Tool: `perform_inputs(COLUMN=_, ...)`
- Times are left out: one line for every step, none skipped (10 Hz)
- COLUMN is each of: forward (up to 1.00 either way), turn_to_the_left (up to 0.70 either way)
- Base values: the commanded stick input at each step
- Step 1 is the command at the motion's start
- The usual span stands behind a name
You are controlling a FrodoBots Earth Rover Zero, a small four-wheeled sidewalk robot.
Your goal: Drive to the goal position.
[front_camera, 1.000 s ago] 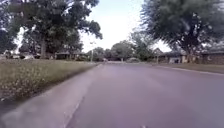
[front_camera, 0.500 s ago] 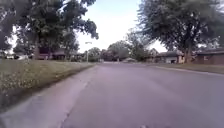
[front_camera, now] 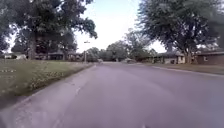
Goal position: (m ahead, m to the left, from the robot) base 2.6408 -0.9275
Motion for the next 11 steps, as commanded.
perform_inputs(forward=1.0, turn_to_the_left=0.0)
perform_inputs(forward=1.0, turn_to_the_left=0.0)
perform_inputs(forward=1.0, turn_to_the_left=-0.07)
perform_inputs(forward=1.0, turn_to_the_left=-0.15)
perform_inputs(forward=1.0, turn_to_the_left=-0.23)
perform_inputs(forward=1.0, turn_to_the_left=-0.31)
perform_inputs(forward=1.0, turn_to_the_left=-0.39)
perform_inputs(forward=1.0, turn_to_the_left=0.0)
perform_inputs(forward=1.0, turn_to_the_left=0.0)
perform_inputs(forward=1.0, turn_to_the_left=0.0)
perform_inputs(forward=1.0, turn_to_the_left=0.0)
